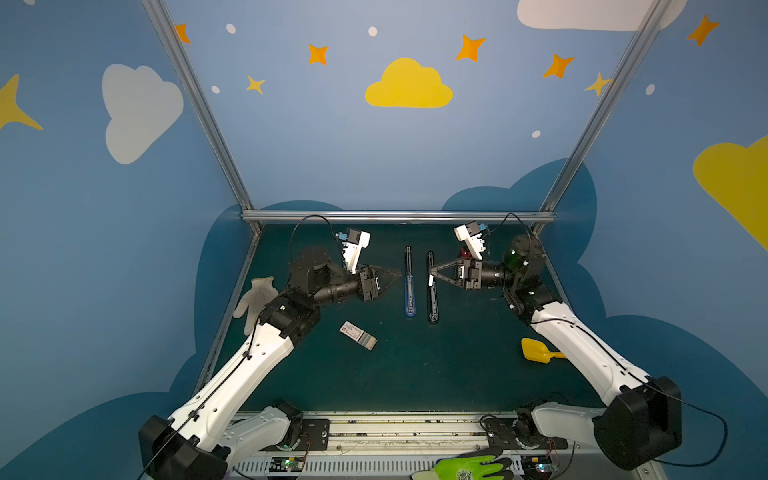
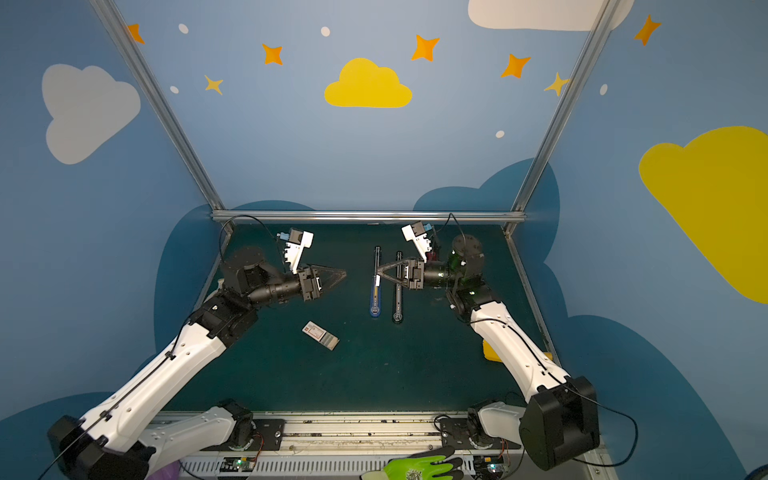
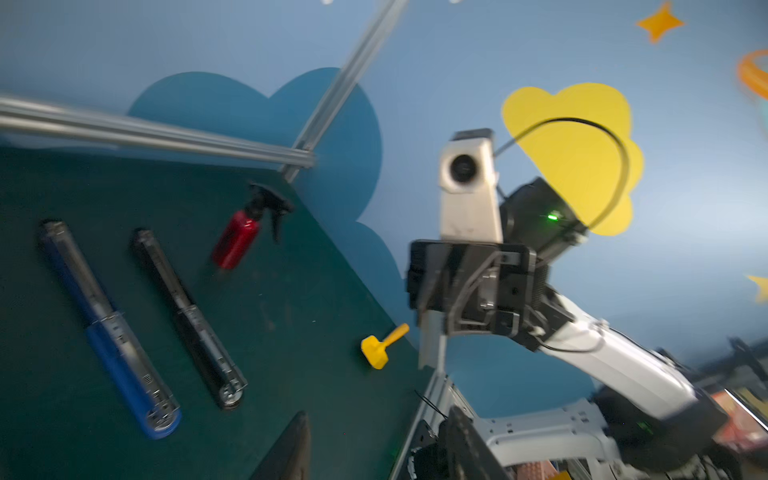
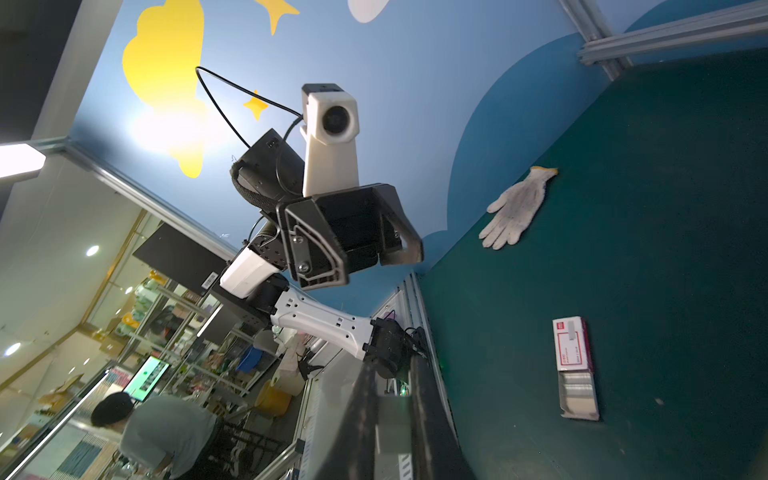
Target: Load the staples into the stapler
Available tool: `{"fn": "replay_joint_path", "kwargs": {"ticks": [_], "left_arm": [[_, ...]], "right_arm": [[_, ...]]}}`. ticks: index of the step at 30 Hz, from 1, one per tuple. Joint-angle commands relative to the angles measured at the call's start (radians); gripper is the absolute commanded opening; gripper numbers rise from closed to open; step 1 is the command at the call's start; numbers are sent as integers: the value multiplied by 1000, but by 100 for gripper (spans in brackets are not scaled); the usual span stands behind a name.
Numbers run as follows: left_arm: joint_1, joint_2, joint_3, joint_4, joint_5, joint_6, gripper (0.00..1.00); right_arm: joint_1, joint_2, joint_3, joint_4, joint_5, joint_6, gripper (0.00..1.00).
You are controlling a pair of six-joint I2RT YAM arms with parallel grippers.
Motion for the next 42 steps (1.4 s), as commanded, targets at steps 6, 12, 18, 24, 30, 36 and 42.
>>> {"fn": "replay_joint_path", "kwargs": {"ticks": [6, 12, 18, 24, 30, 36, 42], "left_arm": [[8, 387, 211, -278, -173, 78, 52], [-32, 673, 403, -358, -203, 69, 51], [-94, 923, 658, -466, -253, 65, 51], [-144, 1151, 943, -612, -333, 55, 52], [-175, 1374, 1281, -818, -448, 39, 54], [-197, 1559, 1561, -957, -510, 30, 55], [-220, 1607, 1586, -960, -531, 23, 54]], "right_arm": [[-63, -126, -35, -337, 74, -231, 13], [-103, -178, -108, -415, 108, -286, 13], [-138, -205, -132, -437, 98, -299, 13], [-169, -226, -152, -451, 85, -301, 13], [-197, -242, -168, -439, 64, -289, 13], [-214, -243, -182, -426, 51, -277, 13], [-224, -236, -191, -402, 38, -260, 14]]}}
